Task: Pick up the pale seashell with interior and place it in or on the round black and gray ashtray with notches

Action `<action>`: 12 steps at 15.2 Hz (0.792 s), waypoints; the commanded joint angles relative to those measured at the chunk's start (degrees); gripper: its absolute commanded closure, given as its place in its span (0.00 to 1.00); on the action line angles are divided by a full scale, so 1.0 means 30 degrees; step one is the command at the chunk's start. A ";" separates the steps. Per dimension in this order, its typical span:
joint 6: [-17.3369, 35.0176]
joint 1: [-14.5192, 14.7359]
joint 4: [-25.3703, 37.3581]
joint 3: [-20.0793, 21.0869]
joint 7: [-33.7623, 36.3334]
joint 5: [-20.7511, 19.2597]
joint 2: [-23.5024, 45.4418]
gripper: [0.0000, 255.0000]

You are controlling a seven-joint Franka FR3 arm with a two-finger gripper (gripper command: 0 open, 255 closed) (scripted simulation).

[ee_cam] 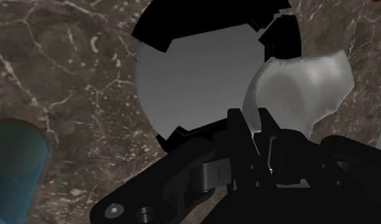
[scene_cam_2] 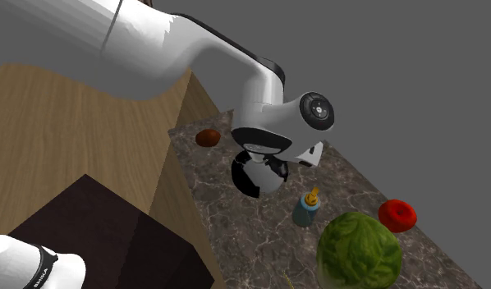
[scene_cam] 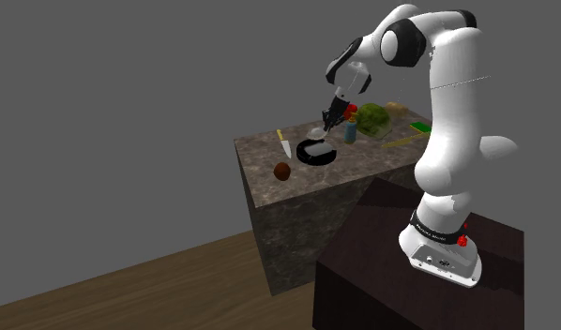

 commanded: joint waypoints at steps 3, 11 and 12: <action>0.0619 -0.0071 -0.0009 0.0186 -0.0447 0.0382 0.0690 1.00; 0.1756 -0.0303 0.0193 0.0592 -0.1395 0.1143 0.2219 1.00; 0.1757 -0.0303 0.0192 0.0592 -0.1396 0.1144 0.2219 1.00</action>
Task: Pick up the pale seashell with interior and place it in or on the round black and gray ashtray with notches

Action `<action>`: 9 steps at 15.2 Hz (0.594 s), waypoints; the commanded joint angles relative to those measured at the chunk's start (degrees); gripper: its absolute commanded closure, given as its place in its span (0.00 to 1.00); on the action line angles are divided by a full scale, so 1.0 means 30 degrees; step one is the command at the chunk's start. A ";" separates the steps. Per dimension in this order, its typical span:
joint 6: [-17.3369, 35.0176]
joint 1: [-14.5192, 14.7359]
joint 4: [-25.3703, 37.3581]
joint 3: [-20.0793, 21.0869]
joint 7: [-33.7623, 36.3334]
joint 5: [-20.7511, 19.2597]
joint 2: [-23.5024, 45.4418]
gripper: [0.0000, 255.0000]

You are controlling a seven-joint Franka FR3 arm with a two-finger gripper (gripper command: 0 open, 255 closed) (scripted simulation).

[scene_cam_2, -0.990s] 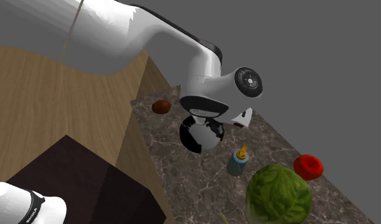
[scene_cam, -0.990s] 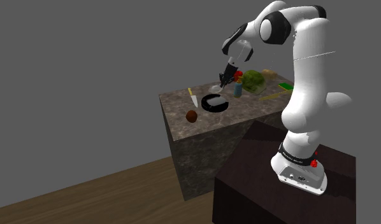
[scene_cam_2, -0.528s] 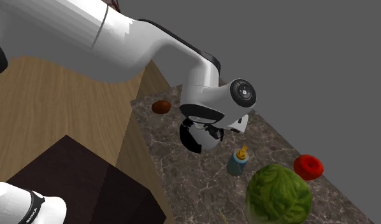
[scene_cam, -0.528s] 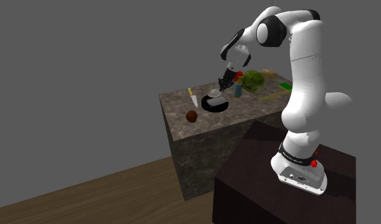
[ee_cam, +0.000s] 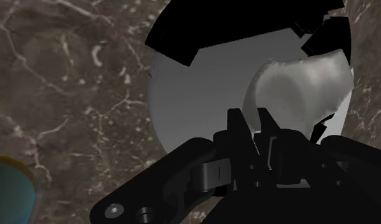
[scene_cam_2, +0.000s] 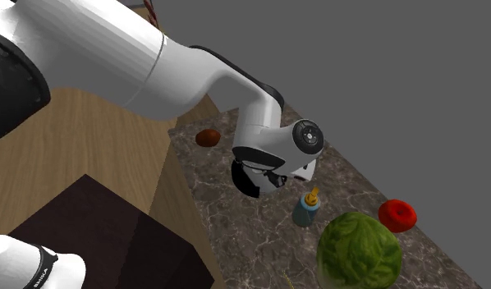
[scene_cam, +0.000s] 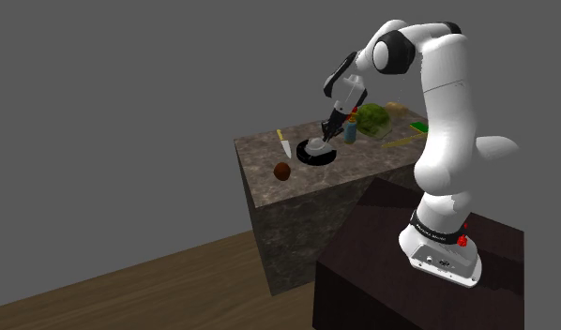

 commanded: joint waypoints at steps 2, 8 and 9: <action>0.0052 -0.0014 0.0040 0.0022 -0.0044 0.0037 0.0087 1.00; 0.0052 -0.0014 0.0041 0.0022 -0.0045 0.0037 0.0087 0.00; 0.0051 -0.0014 0.0040 0.0022 -0.0045 0.0037 0.0087 0.00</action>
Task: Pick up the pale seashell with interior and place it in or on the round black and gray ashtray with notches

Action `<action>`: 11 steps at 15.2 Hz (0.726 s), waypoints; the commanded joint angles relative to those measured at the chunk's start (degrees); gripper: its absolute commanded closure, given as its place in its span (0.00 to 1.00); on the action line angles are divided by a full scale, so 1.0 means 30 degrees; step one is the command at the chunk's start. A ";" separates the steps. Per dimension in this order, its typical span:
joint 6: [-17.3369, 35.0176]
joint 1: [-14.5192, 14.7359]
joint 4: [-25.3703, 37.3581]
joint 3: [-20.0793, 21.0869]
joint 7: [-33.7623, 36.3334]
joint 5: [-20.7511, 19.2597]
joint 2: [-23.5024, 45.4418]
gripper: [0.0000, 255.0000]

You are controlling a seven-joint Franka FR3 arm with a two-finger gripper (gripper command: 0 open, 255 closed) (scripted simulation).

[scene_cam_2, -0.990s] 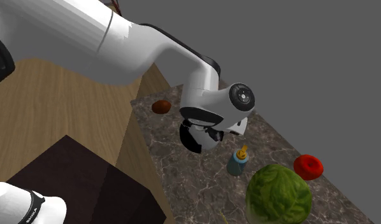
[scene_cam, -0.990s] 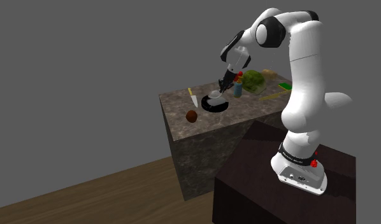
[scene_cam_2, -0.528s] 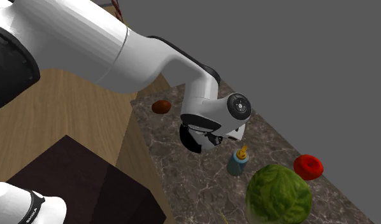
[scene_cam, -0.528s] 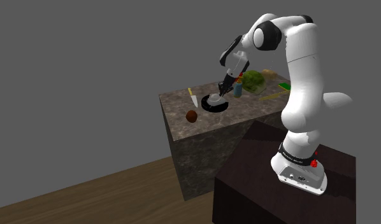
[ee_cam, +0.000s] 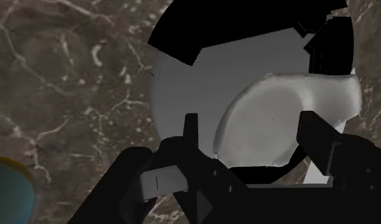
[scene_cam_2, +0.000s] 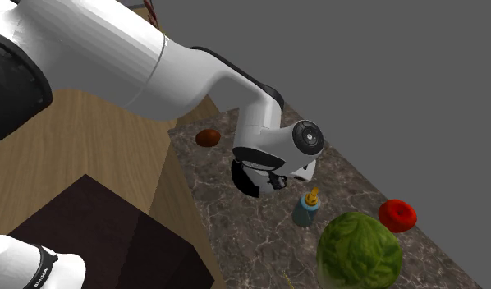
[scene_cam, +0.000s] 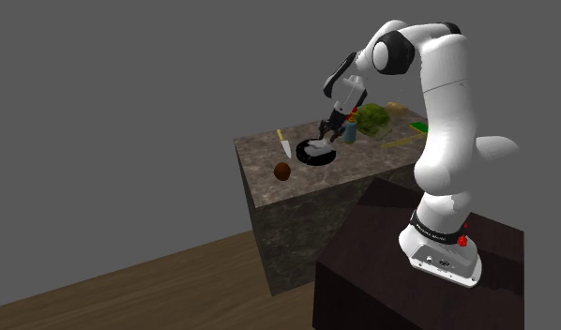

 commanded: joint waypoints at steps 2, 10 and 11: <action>0.0000 0.0000 0.0000 0.0000 0.0000 0.0000 0.0000 0.00; -0.1515 -0.0239 -0.0169 -0.0617 0.0459 -0.0850 -0.1590 0.00; -0.1516 -0.0239 -0.0167 -0.0617 0.0460 -0.0851 -0.1590 0.00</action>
